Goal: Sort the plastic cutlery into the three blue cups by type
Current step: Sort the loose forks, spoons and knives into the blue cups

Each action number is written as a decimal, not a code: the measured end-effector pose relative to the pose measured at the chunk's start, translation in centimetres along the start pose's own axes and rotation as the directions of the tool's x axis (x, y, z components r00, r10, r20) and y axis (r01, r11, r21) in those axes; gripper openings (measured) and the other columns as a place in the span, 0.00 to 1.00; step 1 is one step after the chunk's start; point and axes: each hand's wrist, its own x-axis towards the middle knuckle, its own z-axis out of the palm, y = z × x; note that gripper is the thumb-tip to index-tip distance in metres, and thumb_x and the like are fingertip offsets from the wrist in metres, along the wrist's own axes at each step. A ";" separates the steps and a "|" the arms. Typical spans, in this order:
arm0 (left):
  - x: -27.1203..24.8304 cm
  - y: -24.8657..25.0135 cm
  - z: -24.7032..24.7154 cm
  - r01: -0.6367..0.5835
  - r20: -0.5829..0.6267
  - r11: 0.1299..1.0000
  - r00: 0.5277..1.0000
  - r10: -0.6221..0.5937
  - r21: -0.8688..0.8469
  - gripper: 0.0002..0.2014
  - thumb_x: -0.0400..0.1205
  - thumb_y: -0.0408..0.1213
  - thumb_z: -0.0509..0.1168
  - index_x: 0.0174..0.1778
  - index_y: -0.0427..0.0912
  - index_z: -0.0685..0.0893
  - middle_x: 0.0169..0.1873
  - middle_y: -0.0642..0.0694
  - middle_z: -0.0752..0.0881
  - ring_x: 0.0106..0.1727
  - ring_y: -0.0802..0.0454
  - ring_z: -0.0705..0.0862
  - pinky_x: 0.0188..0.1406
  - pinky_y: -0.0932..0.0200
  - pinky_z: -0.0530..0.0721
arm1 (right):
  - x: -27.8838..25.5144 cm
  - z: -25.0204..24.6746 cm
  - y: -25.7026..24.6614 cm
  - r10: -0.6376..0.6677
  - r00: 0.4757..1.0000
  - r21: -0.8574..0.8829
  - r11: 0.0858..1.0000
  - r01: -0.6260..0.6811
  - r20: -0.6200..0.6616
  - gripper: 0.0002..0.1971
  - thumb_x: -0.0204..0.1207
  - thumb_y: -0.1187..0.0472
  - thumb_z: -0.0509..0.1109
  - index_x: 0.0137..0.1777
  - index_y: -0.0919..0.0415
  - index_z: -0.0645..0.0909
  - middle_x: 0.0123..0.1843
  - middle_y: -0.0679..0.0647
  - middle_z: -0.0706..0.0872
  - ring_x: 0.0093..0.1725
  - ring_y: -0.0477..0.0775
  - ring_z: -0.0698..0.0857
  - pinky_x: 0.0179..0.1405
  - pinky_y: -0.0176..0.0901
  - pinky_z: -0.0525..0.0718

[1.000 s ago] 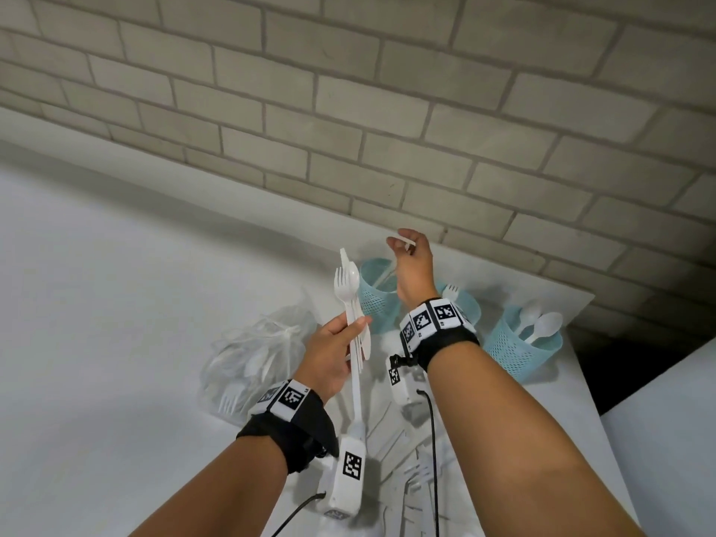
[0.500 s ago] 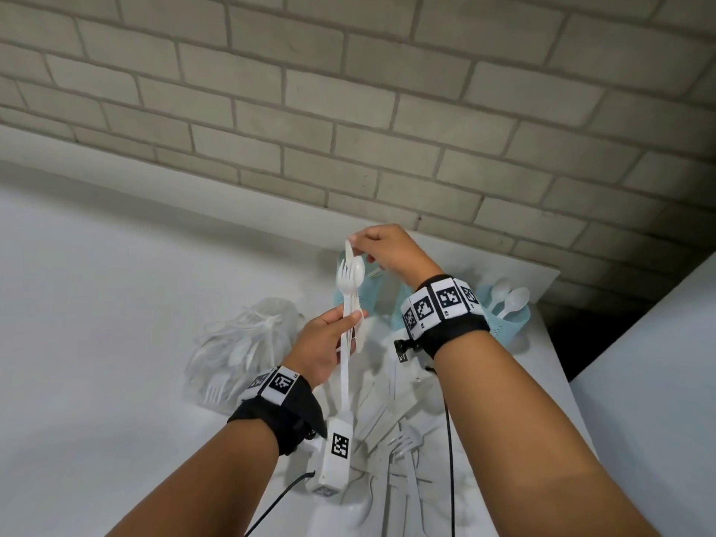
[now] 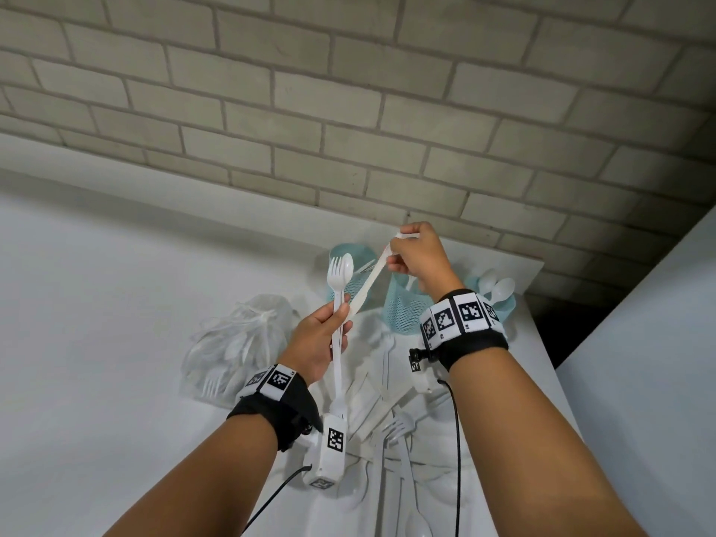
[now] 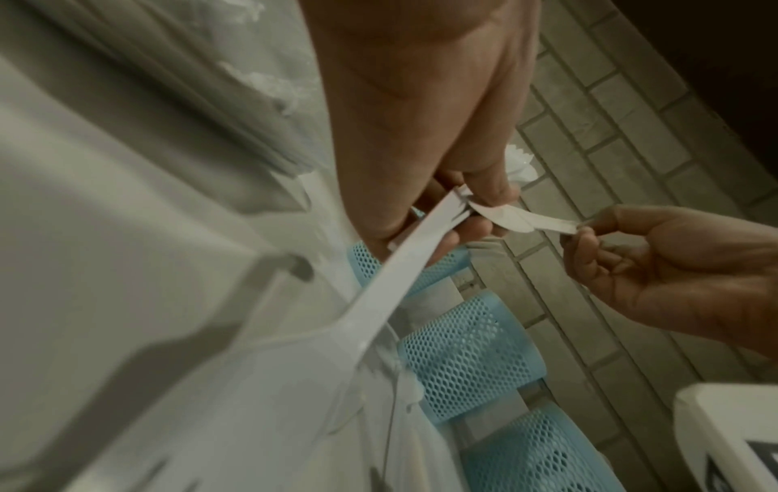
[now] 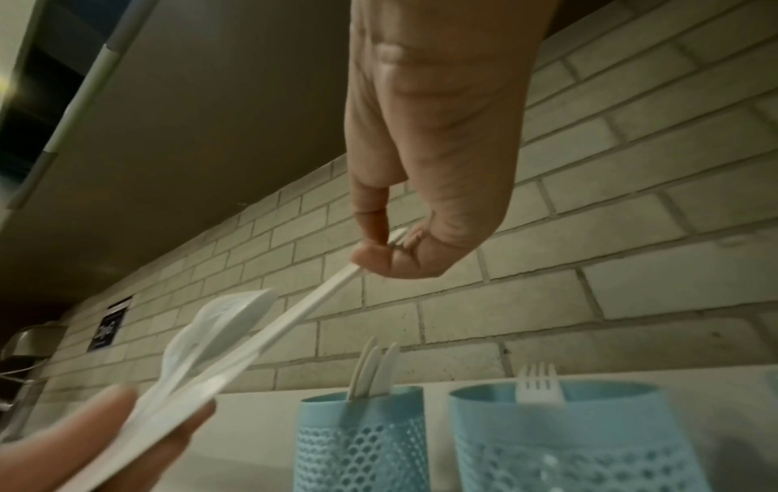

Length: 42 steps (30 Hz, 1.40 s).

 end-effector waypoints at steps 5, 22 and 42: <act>0.1 -0.7 -0.2 -0.018 -0.042 1.000 0.999 0.018 0.015 0.13 0.82 0.36 0.64 0.62 0.45 0.84 0.41 0.53 0.83 0.38 0.58 0.77 0.36 0.65 0.75 | -0.7 -3.4 0.2 0.066 0.961 -0.409 0.911 0.051 0.268 0.08 0.74 0.70 0.69 0.42 0.56 0.82 0.29 0.54 0.81 0.27 0.50 0.77 0.35 0.41 0.81; 0.3 0.0 -0.1 -0.005 -0.052 0.999 0.999 0.003 -0.039 0.08 0.84 0.40 0.60 0.56 0.48 0.83 0.38 0.50 0.86 0.35 0.58 0.80 0.33 0.63 0.76 | -0.5 -4.2 0.4 0.287 0.742 -0.444 0.896 0.016 0.605 0.14 0.79 0.78 0.59 0.46 0.59 0.78 0.38 0.51 0.87 0.38 0.45 0.88 0.46 0.40 0.86; -0.3 -0.1 1.2 -0.113 -0.148 0.961 0.977 0.154 0.254 0.10 0.87 0.45 0.53 0.58 0.53 0.78 0.35 0.50 0.77 0.27 0.58 0.67 0.20 0.69 0.64 | 2.7 3.9 1.4 -0.207 0.978 -0.147 0.967 0.206 0.010 0.15 0.75 0.73 0.65 0.62 0.63 0.78 0.51 0.54 0.82 0.49 0.49 0.80 0.48 0.31 0.79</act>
